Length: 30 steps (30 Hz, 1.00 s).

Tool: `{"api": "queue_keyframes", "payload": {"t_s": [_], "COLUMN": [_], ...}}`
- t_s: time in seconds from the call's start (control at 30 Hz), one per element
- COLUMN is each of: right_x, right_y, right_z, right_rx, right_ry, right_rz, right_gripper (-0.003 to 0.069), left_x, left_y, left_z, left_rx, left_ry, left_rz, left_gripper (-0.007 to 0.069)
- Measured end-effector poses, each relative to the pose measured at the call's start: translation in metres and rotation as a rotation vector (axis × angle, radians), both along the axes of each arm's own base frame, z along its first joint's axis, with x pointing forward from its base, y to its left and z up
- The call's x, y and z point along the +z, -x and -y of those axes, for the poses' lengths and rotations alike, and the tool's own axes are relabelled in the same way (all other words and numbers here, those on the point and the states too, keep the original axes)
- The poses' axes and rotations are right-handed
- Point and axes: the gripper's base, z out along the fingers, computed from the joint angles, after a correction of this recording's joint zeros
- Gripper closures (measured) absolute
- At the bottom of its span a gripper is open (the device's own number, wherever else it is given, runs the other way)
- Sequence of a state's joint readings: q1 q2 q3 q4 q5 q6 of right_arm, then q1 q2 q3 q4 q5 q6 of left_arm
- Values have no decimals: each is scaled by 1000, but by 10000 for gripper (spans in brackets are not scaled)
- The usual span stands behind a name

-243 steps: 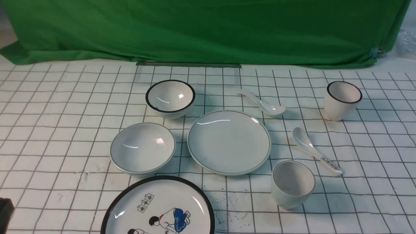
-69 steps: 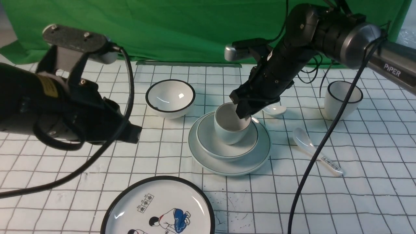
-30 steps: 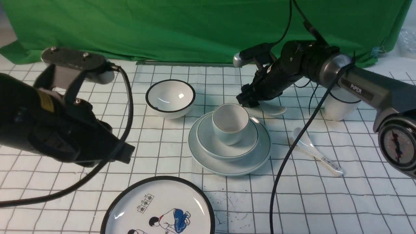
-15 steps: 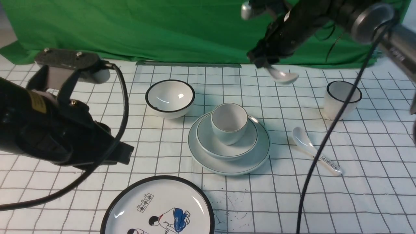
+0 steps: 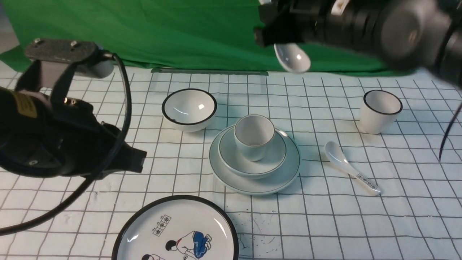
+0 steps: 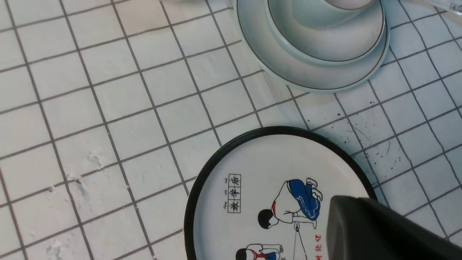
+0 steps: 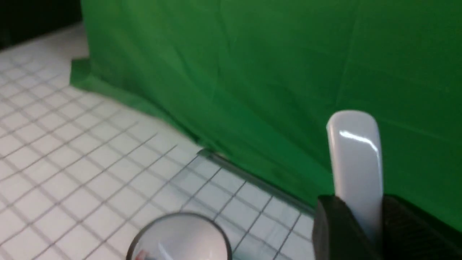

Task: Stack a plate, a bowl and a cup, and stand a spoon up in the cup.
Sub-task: Use the right arm to put the blue soup spoon into the blue teacup in the middle

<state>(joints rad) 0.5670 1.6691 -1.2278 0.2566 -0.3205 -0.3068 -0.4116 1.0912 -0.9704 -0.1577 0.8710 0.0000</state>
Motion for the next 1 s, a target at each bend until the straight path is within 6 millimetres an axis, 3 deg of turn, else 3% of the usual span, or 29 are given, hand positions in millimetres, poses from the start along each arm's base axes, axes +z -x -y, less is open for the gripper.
{"api": "queue_keyframes", "payload": {"t_s": [0.1,0.2,0.6,1.0], "right_x": [-35,-54,-95,-121], "right_y": [10,8,-18,-23], "right_z": [0,-3,-28,-36], "right_rx": [-33,-41,-11,25], "right_ry": [-29,-58,-42,-24], "right_rz": [81,109,81,28], "right_gripper": [492,492,492,492], "left_x": [0,0,0,0], "left_y": [0,0,0,0], "left_z": [0,0,0,-1], "left_rx": [0,0,0,-1], "left_ry": [0,2,1,-8], "left_rz": [0,-2,-3,2], "left_gripper": [620,620,620,620]}}
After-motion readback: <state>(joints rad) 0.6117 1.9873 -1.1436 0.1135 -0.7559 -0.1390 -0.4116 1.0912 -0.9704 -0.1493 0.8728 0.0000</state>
